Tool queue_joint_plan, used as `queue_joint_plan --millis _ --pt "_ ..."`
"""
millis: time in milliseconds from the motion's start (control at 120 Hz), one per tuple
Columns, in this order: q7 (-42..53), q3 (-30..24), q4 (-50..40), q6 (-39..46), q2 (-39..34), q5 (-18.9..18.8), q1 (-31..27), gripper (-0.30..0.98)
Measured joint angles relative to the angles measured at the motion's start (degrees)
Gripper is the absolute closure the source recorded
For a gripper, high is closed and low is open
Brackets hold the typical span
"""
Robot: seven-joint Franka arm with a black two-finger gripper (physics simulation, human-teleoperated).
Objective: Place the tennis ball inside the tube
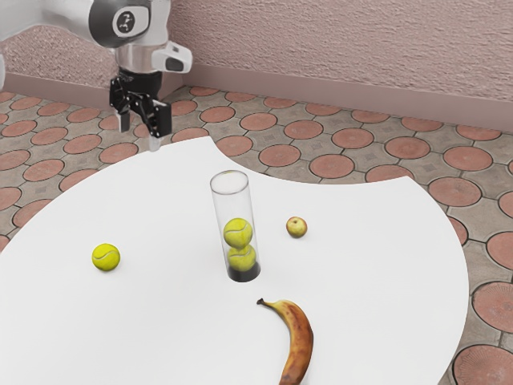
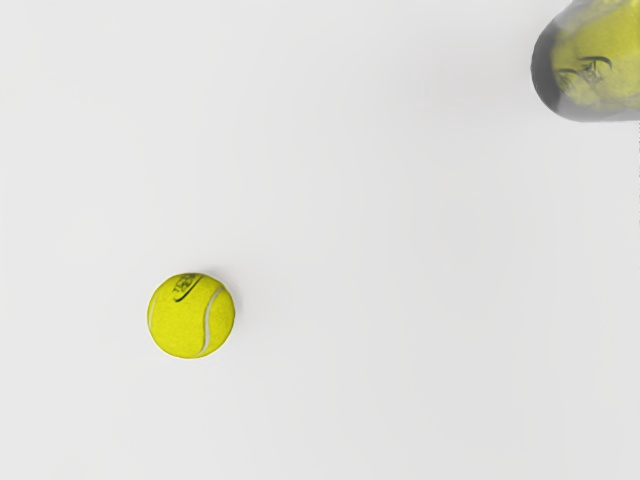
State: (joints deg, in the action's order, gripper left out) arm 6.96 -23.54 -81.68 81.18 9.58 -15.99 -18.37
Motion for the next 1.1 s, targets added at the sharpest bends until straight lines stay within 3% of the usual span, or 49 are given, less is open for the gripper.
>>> queue_joint_plan --millis 367,575,783,1100 --pt "1.93 0.53 -15.02 4.75 -0.42 1.6 -6.32 0.0" --pt "2.56 5.73 -25.18 13.37 1.05 3.72 -7.42 0.0" --pt "3.01 12.5 -26.49 21.4 7.54 6.37 -7.45 0.0" --pt "3.54 14.69 -24.98 31.18 15.17 8.52 -10.81 0.0"
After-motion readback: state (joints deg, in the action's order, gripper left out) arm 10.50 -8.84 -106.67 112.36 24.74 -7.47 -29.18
